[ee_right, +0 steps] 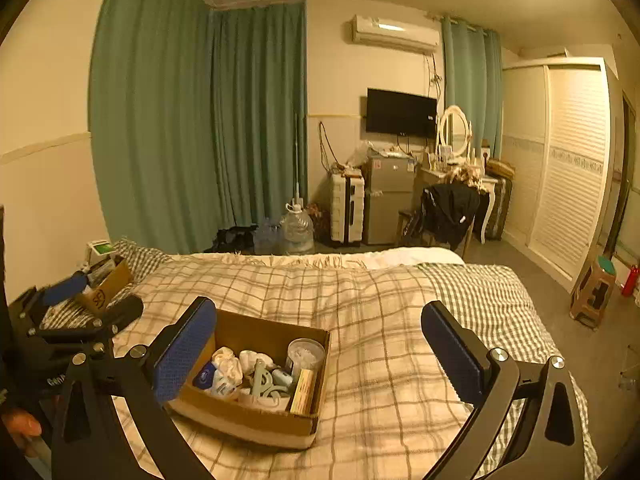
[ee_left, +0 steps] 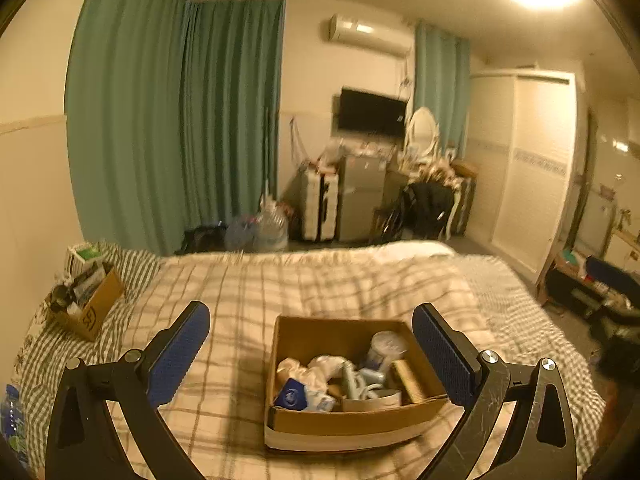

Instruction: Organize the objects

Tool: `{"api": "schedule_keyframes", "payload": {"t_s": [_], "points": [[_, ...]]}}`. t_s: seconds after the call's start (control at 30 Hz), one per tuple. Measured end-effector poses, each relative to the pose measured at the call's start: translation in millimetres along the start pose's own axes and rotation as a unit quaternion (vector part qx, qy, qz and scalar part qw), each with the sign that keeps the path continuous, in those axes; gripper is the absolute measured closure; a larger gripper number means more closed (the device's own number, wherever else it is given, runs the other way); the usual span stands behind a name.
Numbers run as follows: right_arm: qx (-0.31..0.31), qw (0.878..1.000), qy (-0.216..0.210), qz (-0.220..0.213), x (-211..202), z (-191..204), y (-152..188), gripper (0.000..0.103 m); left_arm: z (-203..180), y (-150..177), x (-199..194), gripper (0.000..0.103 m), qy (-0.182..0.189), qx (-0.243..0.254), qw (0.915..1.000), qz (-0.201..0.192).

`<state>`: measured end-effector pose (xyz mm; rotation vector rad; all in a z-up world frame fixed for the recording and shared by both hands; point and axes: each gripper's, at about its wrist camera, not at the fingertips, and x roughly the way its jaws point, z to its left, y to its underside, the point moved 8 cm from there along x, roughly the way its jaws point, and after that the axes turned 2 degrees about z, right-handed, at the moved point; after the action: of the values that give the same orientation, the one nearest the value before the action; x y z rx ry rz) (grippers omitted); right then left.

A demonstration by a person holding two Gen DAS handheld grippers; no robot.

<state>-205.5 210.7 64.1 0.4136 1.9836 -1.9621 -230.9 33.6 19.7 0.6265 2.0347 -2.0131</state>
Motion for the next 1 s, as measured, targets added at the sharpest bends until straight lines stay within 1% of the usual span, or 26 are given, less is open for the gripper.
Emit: {"api": "schedule_keyframes", "payload": {"t_s": [0.13,0.23,0.3,0.33,0.4,0.43,0.5,0.7,0.83,1.0], "points": [[-0.009,1.000,0.004,-0.008,-11,3,14,0.000,-4,10,-20,0.000,-0.011,0.014,0.9997,-0.018],[0.001,1.000,-0.012,-0.013,-8,2,36,0.000,-1,32,-17,0.000,-0.027,0.012,0.9994,-0.018],[0.007,1.000,-0.015,-0.017,1,0,54,0.000,2,54,-7,0.000,-0.035,0.011,0.9993,-0.007],[0.005,1.000,-0.014,-0.013,8,0,62,0.000,4,62,-2,0.000,-0.038,0.010,0.9992,0.002],[-0.003,1.000,0.002,0.011,23,-3,77,0.000,6,77,7,0.000,-0.037,0.007,0.9991,0.019],[-0.004,1.000,0.009,0.017,28,-5,81,0.000,5,80,9,0.000,-0.036,0.007,0.9991,0.020],[-0.001,1.000,0.008,0.024,34,-7,84,0.000,5,83,13,0.000,-0.043,0.010,0.9987,0.024],[-0.003,0.999,0.013,0.042,37,-8,92,0.000,6,83,11,0.000,-0.051,0.010,0.9984,0.024],[-0.002,0.999,0.020,0.049,40,-12,92,0.000,8,84,11,0.000,-0.053,0.010,0.9982,0.027],[-0.002,0.999,0.018,0.049,38,-11,93,0.000,7,87,13,0.000,-0.055,0.013,0.9979,0.030]]}}
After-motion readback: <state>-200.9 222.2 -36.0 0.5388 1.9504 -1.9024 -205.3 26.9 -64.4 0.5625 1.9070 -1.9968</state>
